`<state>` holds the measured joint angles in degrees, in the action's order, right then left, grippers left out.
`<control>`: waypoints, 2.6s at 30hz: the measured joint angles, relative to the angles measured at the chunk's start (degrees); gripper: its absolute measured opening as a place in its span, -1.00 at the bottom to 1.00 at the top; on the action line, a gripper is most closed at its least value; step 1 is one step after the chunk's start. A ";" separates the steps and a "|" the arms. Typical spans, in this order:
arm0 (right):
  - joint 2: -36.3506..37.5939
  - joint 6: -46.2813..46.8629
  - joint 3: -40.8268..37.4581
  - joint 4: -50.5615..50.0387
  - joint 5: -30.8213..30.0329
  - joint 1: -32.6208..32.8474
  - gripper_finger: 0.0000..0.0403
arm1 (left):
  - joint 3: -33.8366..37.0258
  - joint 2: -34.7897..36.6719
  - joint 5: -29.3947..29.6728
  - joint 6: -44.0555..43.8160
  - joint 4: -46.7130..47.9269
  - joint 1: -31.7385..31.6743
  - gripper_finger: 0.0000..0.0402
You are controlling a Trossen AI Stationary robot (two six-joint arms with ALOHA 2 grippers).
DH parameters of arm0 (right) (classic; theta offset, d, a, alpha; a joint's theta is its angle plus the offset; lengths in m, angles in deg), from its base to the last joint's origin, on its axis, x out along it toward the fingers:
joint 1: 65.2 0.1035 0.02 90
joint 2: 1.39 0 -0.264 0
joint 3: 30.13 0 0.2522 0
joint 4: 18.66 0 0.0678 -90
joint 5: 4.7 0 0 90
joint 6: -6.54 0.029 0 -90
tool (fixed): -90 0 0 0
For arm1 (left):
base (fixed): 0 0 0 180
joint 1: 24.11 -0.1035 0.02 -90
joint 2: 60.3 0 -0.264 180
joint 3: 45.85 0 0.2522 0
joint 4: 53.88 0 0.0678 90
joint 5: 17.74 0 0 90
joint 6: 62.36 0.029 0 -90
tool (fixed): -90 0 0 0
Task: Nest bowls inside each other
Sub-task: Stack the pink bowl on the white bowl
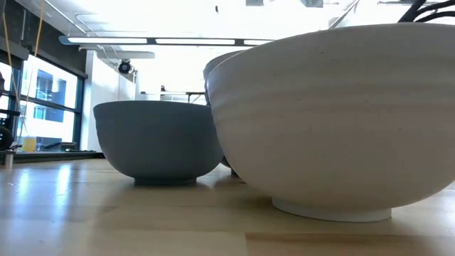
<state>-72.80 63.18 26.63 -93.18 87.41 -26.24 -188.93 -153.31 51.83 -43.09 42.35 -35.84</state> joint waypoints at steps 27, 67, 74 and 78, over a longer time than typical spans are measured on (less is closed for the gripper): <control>8.94 -14.62 21.83 -10.55 7.33 -25.42 -1.00 | 0.02 0.00 0.00 4.97 7.54 -4.75 -0.29; -43.27 -47.71 83.68 -29.30 8.09 -53.23 -1.00 | 50.53 45.48 -12.44 7.95 -21.46 -31.01 -0.29; -45.02 -47.61 83.67 -29.11 8.11 -53.22 -1.00 | 53.11 47.82 -14.50 7.38 -23.16 -31.01 -0.29; -45.72 -46.93 83.67 -29.20 8.21 -53.22 -1.00 | 55.07 47.84 -14.49 6.93 -23.50 -30.97 -0.29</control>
<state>-118.52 16.25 110.30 -122.38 95.62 -79.46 -133.85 -105.47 37.34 -36.16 18.85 -66.81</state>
